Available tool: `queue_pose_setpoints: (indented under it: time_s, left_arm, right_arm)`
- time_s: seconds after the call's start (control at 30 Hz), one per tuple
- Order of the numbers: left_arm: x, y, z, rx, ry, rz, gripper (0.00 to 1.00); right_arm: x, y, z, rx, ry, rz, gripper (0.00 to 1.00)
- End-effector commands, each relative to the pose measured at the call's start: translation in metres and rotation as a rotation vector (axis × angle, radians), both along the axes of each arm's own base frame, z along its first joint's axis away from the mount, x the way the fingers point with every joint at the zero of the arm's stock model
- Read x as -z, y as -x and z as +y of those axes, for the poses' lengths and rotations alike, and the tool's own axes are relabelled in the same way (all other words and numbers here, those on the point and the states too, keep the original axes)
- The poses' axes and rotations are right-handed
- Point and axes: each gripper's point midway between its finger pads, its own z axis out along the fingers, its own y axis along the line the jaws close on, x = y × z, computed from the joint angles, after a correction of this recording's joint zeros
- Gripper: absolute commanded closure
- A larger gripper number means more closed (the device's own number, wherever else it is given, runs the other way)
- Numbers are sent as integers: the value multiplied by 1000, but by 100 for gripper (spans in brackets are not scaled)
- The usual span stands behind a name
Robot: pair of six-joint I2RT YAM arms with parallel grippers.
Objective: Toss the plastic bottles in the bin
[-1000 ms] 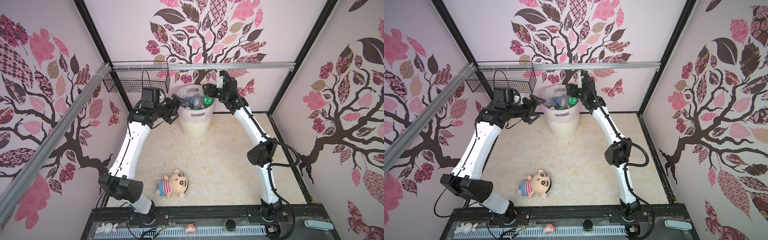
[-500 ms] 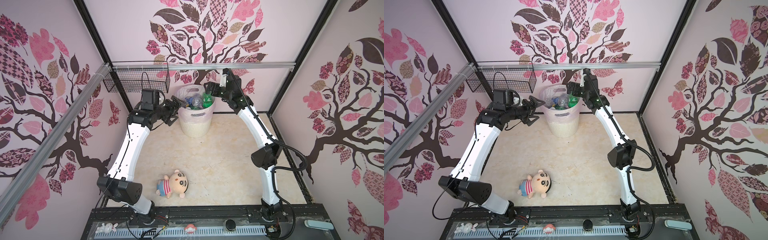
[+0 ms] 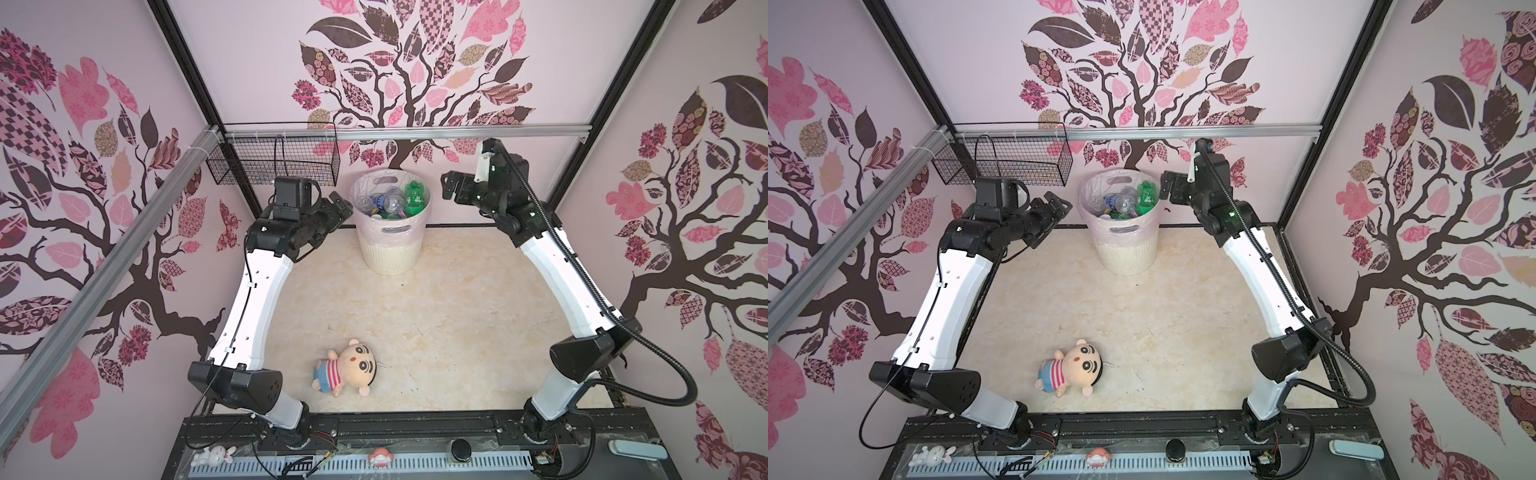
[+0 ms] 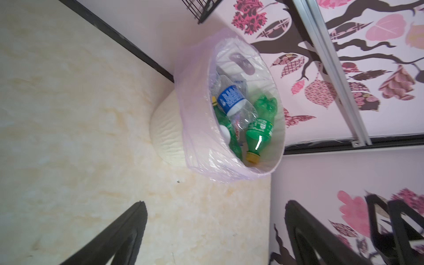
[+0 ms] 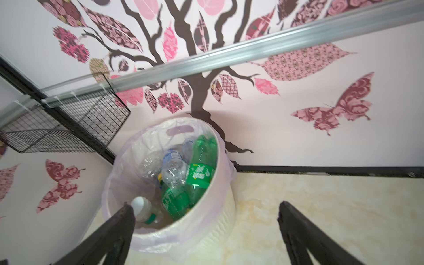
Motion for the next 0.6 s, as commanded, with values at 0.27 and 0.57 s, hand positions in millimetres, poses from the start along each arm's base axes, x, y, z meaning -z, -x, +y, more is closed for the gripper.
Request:
queue_pose_setpoints:
  time_s: [0.27, 0.57]
  left_arm:
    - [153, 12, 138, -335, -507, 122, 3]
    - [238, 4, 161, -236, -733, 61, 3]
  right_arm:
    - [99, 50, -94, 290, 210, 61, 1]
    - [221, 87, -181, 577, 292, 221, 0]
